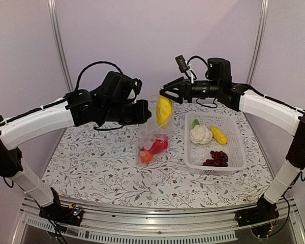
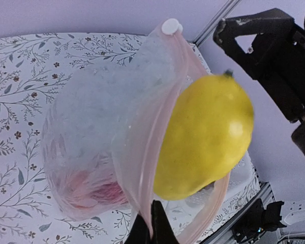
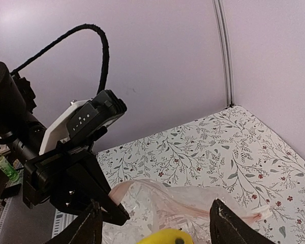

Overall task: Place the food in the zip-top bag and seal the zipper
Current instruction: Place the fake fruit in the zipper food storage bag, then pick up the fake fruit from the bin.

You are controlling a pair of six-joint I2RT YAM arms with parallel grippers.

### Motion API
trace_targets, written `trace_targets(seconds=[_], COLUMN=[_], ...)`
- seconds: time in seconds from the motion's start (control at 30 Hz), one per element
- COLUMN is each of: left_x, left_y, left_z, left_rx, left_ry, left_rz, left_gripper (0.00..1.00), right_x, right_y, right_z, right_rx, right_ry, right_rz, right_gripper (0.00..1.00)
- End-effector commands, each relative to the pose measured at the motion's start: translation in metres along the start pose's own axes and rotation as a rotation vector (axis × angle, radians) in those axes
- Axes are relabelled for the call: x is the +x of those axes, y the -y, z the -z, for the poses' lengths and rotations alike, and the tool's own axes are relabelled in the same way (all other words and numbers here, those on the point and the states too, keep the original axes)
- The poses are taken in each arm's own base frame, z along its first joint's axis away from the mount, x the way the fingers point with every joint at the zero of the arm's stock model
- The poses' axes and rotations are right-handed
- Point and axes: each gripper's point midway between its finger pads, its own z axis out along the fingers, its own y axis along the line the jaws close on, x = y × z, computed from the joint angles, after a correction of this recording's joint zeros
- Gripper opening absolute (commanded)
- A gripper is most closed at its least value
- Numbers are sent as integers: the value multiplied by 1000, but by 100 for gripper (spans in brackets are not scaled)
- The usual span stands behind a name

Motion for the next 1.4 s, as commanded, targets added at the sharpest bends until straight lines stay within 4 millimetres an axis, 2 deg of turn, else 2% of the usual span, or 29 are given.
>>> trace_targets(seconds=[0.0, 0.17, 0.3, 0.37, 0.5, 0.53, 0.63, 0.7, 0.83, 0.93, 1.1, 1.37], left_x=[-8, -8, -11, -17, -15, -14, -15, -14, -20, -19, -14, -12], left_y=[-11, -25, -35, -51, -114, -121, -106, -105, -88, -86, -83, -81], left_z=[7, 6, 9, 16, 23, 22, 19, 17, 14, 8, 2, 4], left_rx=[13, -8, -37, -92, -234, -226, -146, -144, -97, -87, -77, -72], left_ry=[32, 37, 49, 71, 90, 75, 67, 57, 56, 51, 29, 20], left_rz=[44, 63, 58, 62, 117, 146, 141, 143, 122, 116, 114, 110], left_gripper=[0, 0, 0, 0, 0, 0, 0, 0, 0, 0, 0, 0], right_x=[-3, -3, -11, -8, 5, 11, 37, 56, 94, 121, 156, 218], right_y=[-2, -10, -13, -1, 37, 49, 84, 102, 132, 152, 183, 212], right_z=[2, 11, 30, 45, 91, 102, 133, 152, 178, 191, 207, 211], right_rx=[18, 23, 89, 137, 267, 313, 475, 560, 685, 755, 872, 896], right_ry=[2, -20, -45, -67, -102, -118, -198, -264, -415, -505, -652, -871], right_rz=[44, 58, 118, 121, 60, 54, 71, 80, 63, 33, 4, -133], right_gripper=[72, 72, 72, 72, 71, 71, 70, 67, 57, 51, 32, 31])
